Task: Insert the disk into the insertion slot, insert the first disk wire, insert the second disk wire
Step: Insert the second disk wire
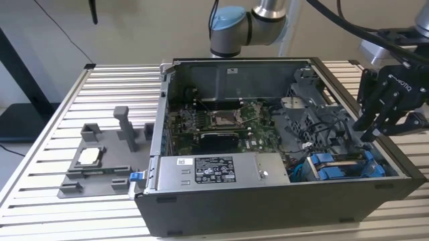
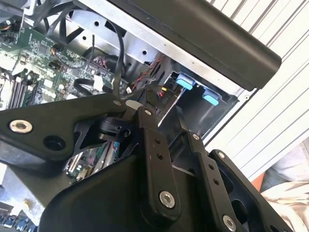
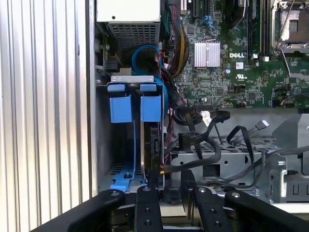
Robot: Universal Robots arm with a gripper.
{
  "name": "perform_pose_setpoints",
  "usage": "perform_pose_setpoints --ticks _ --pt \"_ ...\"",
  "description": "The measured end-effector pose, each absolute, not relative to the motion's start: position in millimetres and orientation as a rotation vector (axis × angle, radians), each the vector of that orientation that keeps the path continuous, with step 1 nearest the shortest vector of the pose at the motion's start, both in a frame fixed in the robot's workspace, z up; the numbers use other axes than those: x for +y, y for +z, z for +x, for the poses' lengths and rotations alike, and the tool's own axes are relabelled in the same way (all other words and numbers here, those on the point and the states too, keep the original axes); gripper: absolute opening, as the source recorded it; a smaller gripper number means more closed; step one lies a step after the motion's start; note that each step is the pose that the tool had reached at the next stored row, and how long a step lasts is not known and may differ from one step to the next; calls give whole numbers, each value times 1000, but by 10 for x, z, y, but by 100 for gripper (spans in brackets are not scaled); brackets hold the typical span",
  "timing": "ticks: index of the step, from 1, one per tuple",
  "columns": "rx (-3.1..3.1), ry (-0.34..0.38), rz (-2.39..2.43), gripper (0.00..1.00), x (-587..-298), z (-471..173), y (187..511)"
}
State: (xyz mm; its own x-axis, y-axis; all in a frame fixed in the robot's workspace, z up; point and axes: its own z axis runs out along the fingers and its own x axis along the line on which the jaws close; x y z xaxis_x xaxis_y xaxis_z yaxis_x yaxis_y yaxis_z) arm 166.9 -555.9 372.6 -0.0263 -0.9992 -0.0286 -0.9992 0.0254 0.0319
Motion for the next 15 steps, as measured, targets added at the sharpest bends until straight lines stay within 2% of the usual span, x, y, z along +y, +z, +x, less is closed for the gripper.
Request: perform_pose_setpoints --ticks 15 --pt "-2249 -66 2191 33 -5487 1466 3755"
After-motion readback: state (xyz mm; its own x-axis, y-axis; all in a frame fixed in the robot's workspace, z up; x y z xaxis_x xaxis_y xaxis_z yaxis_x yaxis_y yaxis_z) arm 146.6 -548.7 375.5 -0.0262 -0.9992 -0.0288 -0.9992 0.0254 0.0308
